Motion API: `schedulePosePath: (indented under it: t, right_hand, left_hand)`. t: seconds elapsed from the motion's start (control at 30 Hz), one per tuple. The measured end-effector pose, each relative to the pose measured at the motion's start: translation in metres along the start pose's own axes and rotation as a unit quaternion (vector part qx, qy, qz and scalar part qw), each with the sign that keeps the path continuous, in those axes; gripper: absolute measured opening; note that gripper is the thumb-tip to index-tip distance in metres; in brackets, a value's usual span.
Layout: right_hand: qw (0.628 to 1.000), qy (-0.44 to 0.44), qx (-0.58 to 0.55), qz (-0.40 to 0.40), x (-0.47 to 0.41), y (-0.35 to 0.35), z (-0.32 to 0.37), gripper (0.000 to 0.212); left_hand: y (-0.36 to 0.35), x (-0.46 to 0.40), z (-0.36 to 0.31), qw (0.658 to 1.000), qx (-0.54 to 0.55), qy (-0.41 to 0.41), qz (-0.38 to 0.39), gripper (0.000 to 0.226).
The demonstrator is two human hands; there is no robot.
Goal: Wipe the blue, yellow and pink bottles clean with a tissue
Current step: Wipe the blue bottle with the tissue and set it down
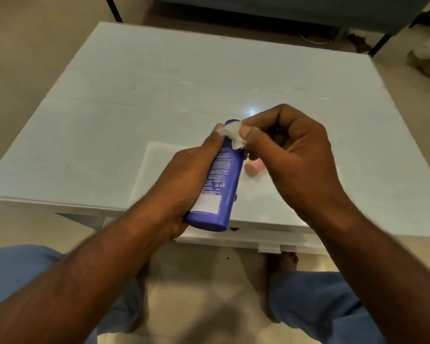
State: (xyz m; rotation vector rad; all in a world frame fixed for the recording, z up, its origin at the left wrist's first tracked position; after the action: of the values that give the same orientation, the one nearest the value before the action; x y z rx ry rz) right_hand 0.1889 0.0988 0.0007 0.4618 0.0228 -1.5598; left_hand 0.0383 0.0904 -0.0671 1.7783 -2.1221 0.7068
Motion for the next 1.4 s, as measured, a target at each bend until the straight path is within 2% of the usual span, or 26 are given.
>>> schedulePosePath:
  t: [0.07, 0.2, 0.27, 0.33, 0.43, 0.5, 0.6, 0.7, 0.77, 0.83, 0.9, 0.97, 1.1, 1.17, 1.3, 1.4]
  right_hand:
    - [1.000, -0.013, -0.009, -0.008, 0.000, 0.003, -0.004, 0.005]
    - [0.991, 0.014, -0.073, 0.107, 0.010, -0.024, 0.006, 0.004]
    - [0.987, 0.032, -0.082, 0.133, 0.013, -0.032, 0.012, 0.005]
    - [0.993, 0.035, -0.061, 0.097, 0.009, -0.026, 0.011, 0.005]
    - [1.000, -0.003, -0.017, 0.001, 0.000, -0.004, -0.001, 0.006]
    - [1.000, -0.028, -0.006, -0.001, -0.001, -0.001, -0.008, 0.008]
    - [0.994, -0.033, -0.036, 0.101, 0.006, -0.023, -0.008, 0.009]
    - [0.976, -0.038, -0.107, 0.188, 0.015, -0.042, -0.002, 0.011]
    - [0.981, -0.034, -0.094, 0.164, 0.012, -0.040, -0.002, 0.015]
    - [0.993, -0.033, -0.040, 0.104, 0.008, -0.029, -0.006, 0.021]
    - [0.996, -0.032, -0.012, 0.088, 0.006, -0.027, -0.007, 0.019]
    - [0.990, -0.032, -0.024, 0.134, 0.008, -0.033, -0.008, 0.016]
    - [0.968, -0.024, -0.020, 0.249, 0.021, -0.050, -0.006, 0.010]
    - [0.976, -0.004, -0.005, 0.218, 0.020, -0.050, -0.004, 0.005]
    - [0.996, -0.016, -0.062, 0.057, 0.011, -0.027, -0.006, 0.008]
    - [0.997, -0.010, -0.062, 0.038, 0.009, -0.022, -0.004, 0.016]
  left_hand:
    - [-0.001, -0.001, -0.002, 1.000, 0.018, -0.010, -0.002, 0.053]
    - [0.011, -0.008, -0.007, 0.991, 0.132, -0.023, -0.029, 0.041]
    - [0.019, -0.010, -0.008, 0.991, 0.115, -0.038, -0.048, 0.045]
    - [0.019, -0.007, -0.008, 0.995, 0.073, -0.041, -0.046, 0.048]
    - [0.009, -0.003, -0.003, 0.999, -0.004, -0.029, -0.029, 0.046]
    - [0.006, -0.002, 0.001, 1.000, -0.007, -0.014, -0.026, 0.048]
    - [0.012, -0.006, 0.000, 0.997, 0.057, 0.001, -0.043, 0.050]
    - [0.020, -0.008, -0.007, 0.993, 0.101, -0.019, -0.057, 0.046]
    - [0.020, -0.006, -0.009, 0.993, 0.094, -0.042, -0.052, 0.035]
    - [0.015, -0.004, -0.007, 0.995, 0.084, -0.044, -0.034, 0.032]
    - [0.012, -0.003, -0.004, 0.994, 0.099, -0.042, -0.034, 0.024]
    - [0.015, -0.004, -0.005, 0.991, 0.117, -0.050, -0.038, 0.021]
    - [0.023, -0.006, -0.015, 0.984, 0.172, -0.051, -0.016, 0.032]
    - [0.023, -0.005, -0.018, 0.986, 0.150, -0.069, -0.016, 0.030]
    - [-0.001, 0.002, -0.011, 0.993, 0.095, -0.065, 0.016, 0.033]
    - [-0.008, 0.004, -0.010, 0.992, 0.106, -0.070, 0.026, 0.034]
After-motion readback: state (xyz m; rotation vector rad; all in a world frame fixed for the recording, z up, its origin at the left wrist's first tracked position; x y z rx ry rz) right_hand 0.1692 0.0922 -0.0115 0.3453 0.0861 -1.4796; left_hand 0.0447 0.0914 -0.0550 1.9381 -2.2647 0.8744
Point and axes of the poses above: each hand's wrist, its own x-axis away from the middle knuckle, its own y-axis out of the back of the hand, z = x × y, the point moved 9 cm from there along -x, towards the middle knuckle, and after that the axes turned 6 degrees about y, right-handed, at the moved point
